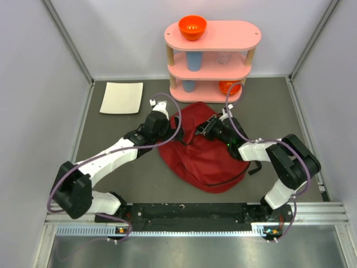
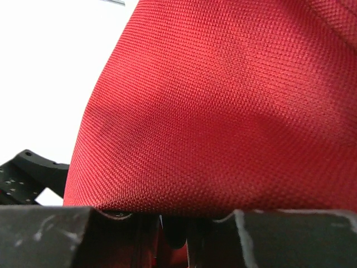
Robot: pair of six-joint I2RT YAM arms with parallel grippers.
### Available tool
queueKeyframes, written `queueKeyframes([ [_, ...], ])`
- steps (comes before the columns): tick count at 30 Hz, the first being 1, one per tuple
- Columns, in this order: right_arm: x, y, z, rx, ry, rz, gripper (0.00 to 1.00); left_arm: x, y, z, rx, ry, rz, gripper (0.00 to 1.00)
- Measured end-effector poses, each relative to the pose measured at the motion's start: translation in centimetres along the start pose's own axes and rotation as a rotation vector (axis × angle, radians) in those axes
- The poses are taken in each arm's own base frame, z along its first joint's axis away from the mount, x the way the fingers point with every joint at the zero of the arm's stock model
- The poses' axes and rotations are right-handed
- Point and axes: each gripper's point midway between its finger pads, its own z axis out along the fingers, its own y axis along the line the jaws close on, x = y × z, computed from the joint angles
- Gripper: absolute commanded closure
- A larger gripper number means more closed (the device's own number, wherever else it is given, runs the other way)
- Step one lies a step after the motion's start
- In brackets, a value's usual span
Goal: Pack the student bag
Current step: Place the personal item in the student bag.
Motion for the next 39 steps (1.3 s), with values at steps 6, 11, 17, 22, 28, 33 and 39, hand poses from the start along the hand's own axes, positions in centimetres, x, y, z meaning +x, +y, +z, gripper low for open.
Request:
queueKeyframes([
  [6, -1.7, 0.3, -0.7, 0.096, -0.053, -0.093, 0.38, 2.5, 1.7, 2.8, -0.037, 0.066, -0.031, 0.02],
  [11, -2.9, -0.7, -3.1, 0.201, -0.087, -0.213, 0.3, 4.3, 3.1, 5.2, -0.021, 0.128, -0.109, 0.05],
  [17, -3.3, -2.3, -5.9, 0.295, -0.082, -0.314, 0.35, 3.8, 4.2, 6.1, -0.004, 0.134, -0.158, 0.05],
  [22, -4.7, -4.7, -7.8, 0.38, -0.1, -0.316, 0.48, 3.7, 4.9, 5.7, -0.033, 0.136, -0.143, 0.05],
  [28, -4.8, -5.3, -8.7, 0.402, -0.091, -0.314, 0.58, 2.4, 5.9, 4.0, -0.078, 0.1, -0.111, 0.05],
  [33, -4.5, -4.2, -10.8, 0.373, -0.09, -0.318, 0.6, 2.5, 6.6, 2.0, -0.094, 0.078, -0.113, 0.05],
  [39, -4.0, -0.1, -12.0, 0.231, -0.069, -0.355, 0.72, 2.5, 4.6, -2.0, 0.046, 0.021, -0.17, 0.07],
])
